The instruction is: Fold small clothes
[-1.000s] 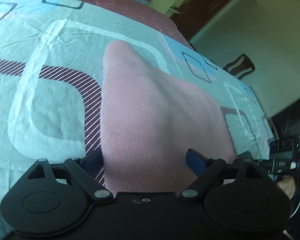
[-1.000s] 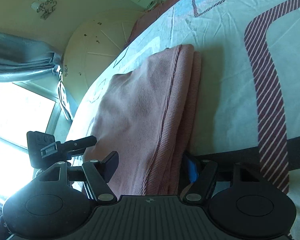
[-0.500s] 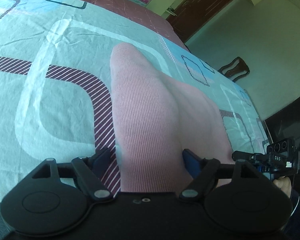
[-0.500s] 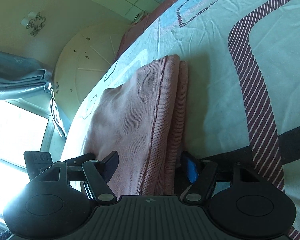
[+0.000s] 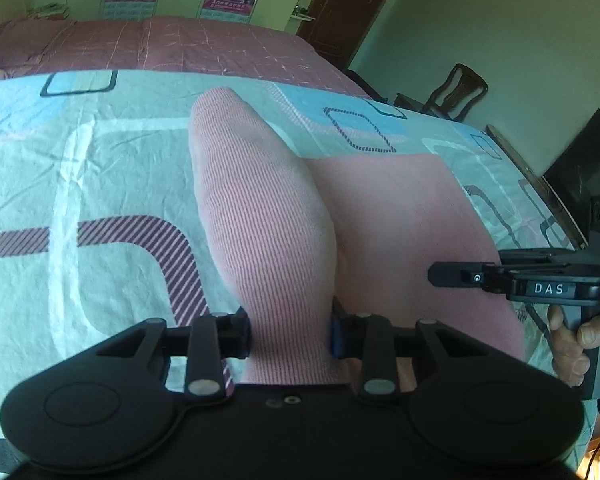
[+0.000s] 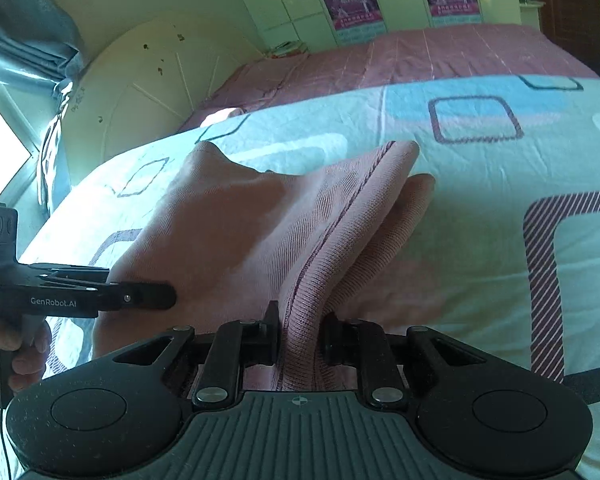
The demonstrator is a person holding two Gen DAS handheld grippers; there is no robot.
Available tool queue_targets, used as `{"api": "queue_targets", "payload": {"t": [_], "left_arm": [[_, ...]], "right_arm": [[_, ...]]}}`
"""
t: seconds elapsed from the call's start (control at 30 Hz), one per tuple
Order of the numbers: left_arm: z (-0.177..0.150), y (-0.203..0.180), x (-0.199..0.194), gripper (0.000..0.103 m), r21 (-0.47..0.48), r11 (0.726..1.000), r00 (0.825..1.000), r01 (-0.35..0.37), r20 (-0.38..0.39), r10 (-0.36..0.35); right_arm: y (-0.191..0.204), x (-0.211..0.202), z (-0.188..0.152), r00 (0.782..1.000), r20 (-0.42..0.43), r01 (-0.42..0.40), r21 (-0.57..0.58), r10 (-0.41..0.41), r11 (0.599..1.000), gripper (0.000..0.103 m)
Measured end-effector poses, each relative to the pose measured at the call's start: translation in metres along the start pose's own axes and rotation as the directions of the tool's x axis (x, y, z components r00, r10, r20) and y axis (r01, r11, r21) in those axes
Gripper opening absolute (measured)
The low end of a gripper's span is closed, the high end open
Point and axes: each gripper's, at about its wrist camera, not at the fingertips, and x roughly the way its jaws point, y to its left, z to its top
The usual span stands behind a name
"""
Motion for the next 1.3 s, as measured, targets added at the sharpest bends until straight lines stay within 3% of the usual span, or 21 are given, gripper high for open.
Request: {"api": "queue_targets", "payload": {"t": [0.3, 0.53, 0.7, 0.77, 0.83, 0.9, 0.97, 1.03, 1.07, 1.1, 1.17, 1.2, 1.23, 1.27, 1.3], "left_arm": [[-0.007, 0.05, -0.076, 0.032, 0.043, 0.997, 0.997, -0.068, 0.039, 0.067], [-0.029, 0.115, -0.124, 0.032, 0.008, 0.991, 0.991, -0.133, 0.028, 0.132], [-0.047, 0.158, -0.138, 0.033, -0.039, 0.99, 0.99, -0.139, 0.0, 0.139], [-0.058, 0.181, -0.13, 0.043, -0.064, 0.987, 0.989, -0.147, -0.034, 0.145], [-0.073, 0.204, -0.123, 0.077, -0.148, 0.975, 0.986, -0.166, -0.014, 0.166], [-0.081, 0.215, -0.123, 0.077, -0.208, 0.97, 0.991, -0.123, 0.018, 0.13], [-0.081, 0.211, -0.127, 0.077, -0.198, 0.973, 0.991, -0.12, 0.038, 0.13], [-0.079, 0.206, -0.142, 0.075, -0.173, 0.976, 0.985, -0.134, 0.082, 0.15], [-0.076, 0.204, -0.151, 0.075, -0.161, 0.975, 0.978, -0.151, 0.118, 0.171], [-0.073, 0.204, -0.163, 0.074, -0.144, 0.975, 0.967, -0.17, 0.166, 0.194], [-0.061, 0.203, -0.173, 0.068, -0.109, 0.978, 0.954, -0.179, 0.221, 0.2], [-0.053, 0.2, -0.172, 0.052, -0.077, 0.982, 0.954, -0.172, 0.233, 0.186], [-0.043, 0.195, -0.167, 0.035, -0.035, 0.986, 0.961, -0.162, 0.223, 0.166], [-0.036, 0.189, -0.16, 0.034, 0.009, 0.989, 0.968, -0.149, 0.207, 0.143], [-0.032, 0.184, -0.151, 0.035, 0.049, 0.99, 0.974, -0.134, 0.191, 0.123]], "right_arm": [[0.089, 0.032, 0.008, 0.998, 0.001, -0.061, -0.072, 0.061, 0.996, 0.019], [0.159, 0.088, 0.006, 0.989, -0.043, -0.146, -0.096, 0.142, 0.985, 0.019], [0.193, 0.129, 0.0, 0.981, -0.091, -0.181, -0.095, 0.173, 0.979, 0.019], [0.196, 0.147, -0.007, 0.984, -0.115, -0.15, -0.098, 0.139, 0.984, 0.019], [0.182, 0.174, -0.017, 0.985, -0.154, -0.084, -0.046, 0.076, 0.995, 0.02], [0.158, 0.174, -0.023, 0.984, -0.117, -0.124, 0.081, 0.133, 0.989, 0.024], [0.162, 0.17, -0.022, 0.989, -0.109, -0.095, 0.062, 0.102, 0.994, 0.025], [0.17, 0.162, -0.016, 0.995, -0.098, -0.017, 0.013, 0.018, 1.0, 0.045], [0.174, 0.153, -0.013, 0.997, -0.06, 0.049, -0.004, -0.05, 0.999, 0.065], [0.177, 0.141, -0.008, 0.997, 0.005, 0.082, -0.028, -0.082, 0.996, 0.068], [0.183, 0.127, 0.004, 0.994, 0.084, 0.069, -0.054, -0.064, 0.996, 0.063], [0.189, 0.126, 0.01, 0.993, 0.105, 0.06, -0.083, -0.051, 0.995, 0.04], [0.199, 0.131, 0.017, 0.993, 0.109, 0.066, -0.124, -0.052, 0.99, 0.029], [0.204, 0.139, 0.022, 0.994, 0.101, 0.065, -0.147, -0.05, 0.987, 0.021], [0.212, 0.154, 0.025, 0.997, 0.069, 0.047, -0.174, -0.035, 0.984, 0.021]]}}
